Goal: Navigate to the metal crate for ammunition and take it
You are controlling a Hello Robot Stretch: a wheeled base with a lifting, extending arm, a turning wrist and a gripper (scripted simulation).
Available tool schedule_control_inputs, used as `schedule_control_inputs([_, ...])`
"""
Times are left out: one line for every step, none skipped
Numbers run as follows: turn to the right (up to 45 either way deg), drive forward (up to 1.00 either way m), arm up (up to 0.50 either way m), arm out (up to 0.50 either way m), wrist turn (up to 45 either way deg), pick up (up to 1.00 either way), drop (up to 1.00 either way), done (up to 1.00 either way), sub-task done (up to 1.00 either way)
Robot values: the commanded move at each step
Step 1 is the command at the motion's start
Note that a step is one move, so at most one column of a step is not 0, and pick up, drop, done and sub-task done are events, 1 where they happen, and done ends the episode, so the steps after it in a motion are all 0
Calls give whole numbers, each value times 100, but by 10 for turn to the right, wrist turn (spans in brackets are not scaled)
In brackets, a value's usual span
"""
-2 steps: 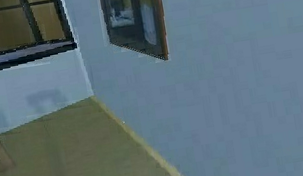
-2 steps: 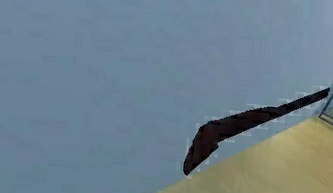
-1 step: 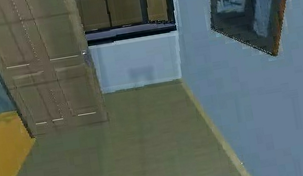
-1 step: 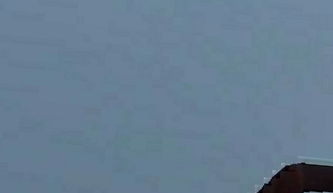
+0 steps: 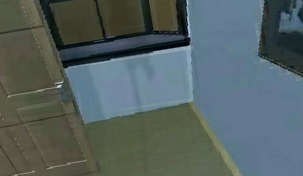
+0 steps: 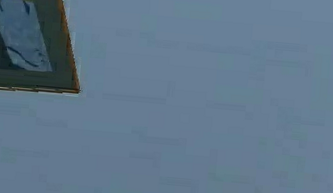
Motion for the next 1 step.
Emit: schedule_control_inputs([-450,0,0,0,0,0,0,0,0])
